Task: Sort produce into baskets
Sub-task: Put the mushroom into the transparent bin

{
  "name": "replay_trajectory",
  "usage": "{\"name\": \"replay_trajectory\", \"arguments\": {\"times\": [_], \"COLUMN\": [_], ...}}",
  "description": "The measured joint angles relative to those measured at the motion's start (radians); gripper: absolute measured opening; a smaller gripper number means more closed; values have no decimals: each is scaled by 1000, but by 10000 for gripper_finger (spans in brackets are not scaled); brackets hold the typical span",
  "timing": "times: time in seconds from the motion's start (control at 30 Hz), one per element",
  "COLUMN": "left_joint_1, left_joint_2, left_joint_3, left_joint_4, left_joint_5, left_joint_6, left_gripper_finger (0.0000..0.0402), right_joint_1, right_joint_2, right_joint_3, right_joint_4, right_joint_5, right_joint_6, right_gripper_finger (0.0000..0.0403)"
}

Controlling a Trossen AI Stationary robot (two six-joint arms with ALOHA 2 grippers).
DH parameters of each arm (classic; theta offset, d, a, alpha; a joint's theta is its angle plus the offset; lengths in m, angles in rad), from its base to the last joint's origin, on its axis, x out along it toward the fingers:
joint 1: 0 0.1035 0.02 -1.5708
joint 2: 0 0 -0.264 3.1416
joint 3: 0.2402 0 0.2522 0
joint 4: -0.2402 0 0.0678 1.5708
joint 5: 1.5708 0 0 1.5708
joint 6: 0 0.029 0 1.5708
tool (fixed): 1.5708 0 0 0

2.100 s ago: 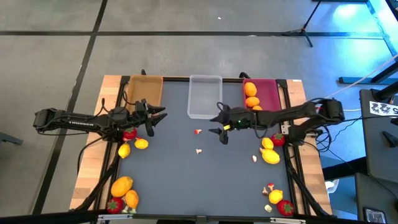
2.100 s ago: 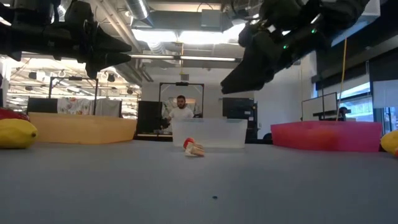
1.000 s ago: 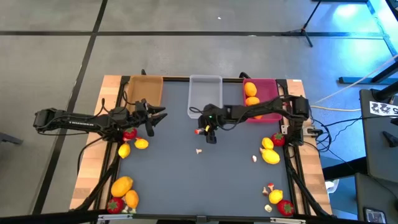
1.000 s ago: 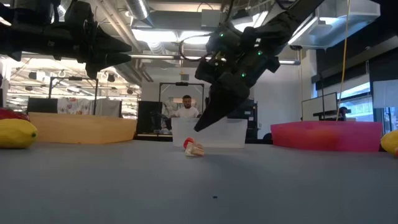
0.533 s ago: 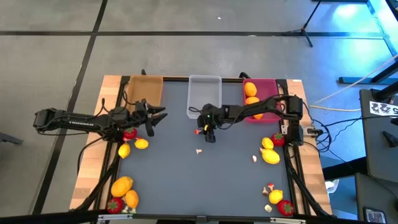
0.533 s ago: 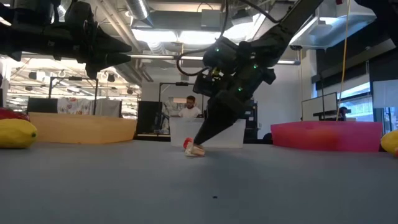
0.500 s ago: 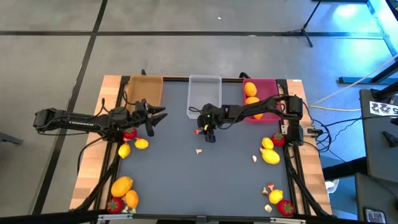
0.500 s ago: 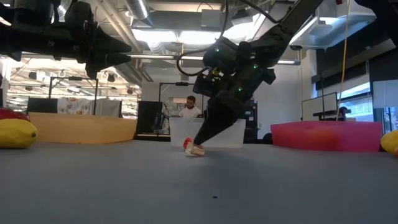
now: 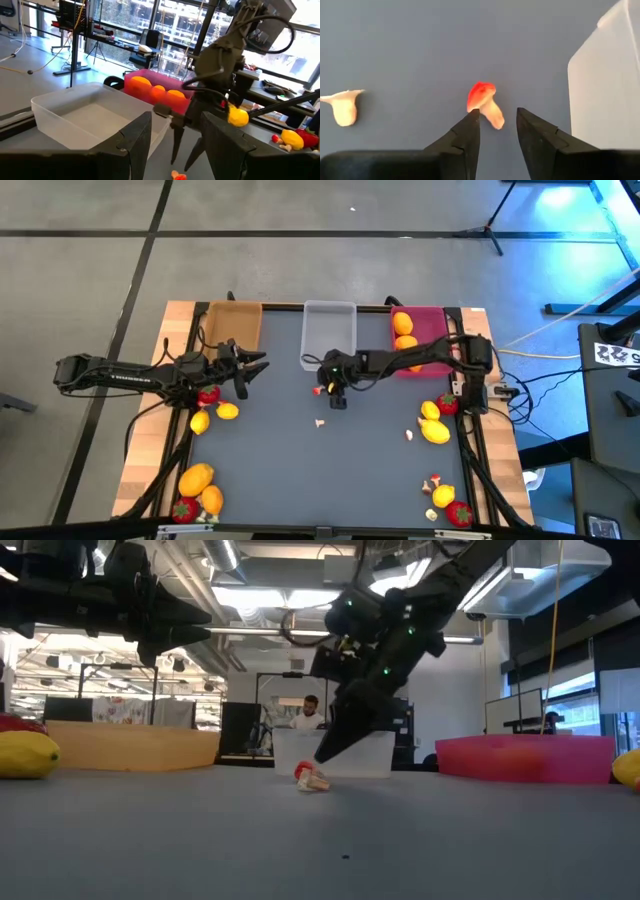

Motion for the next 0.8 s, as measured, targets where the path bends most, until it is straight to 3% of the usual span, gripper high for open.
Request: {"name": "replay_trajectory", "arguments": {"times": [0.27,0.43,0.8], "left_joint_1": [0,0,0], "left_joint_2": [0,0,0], "left_joint_3": [0,0,0], "left_joint_4": [0,0,-2], "left_joint_5": [0,0,0], "left_joint_6": [0,0,1], "left_gripper_finger": [166,166,166], "right_joint_1": [16,13,-9], "right_joint_2": [12,43,59], "right_joint_3": [22,23,23], "right_joint_4": [-32,43,28], "right_joint_5": [30,-24,-92], "right_joint_6": [-5,-17,2], "right_gripper_finger": [123,123,122]}}
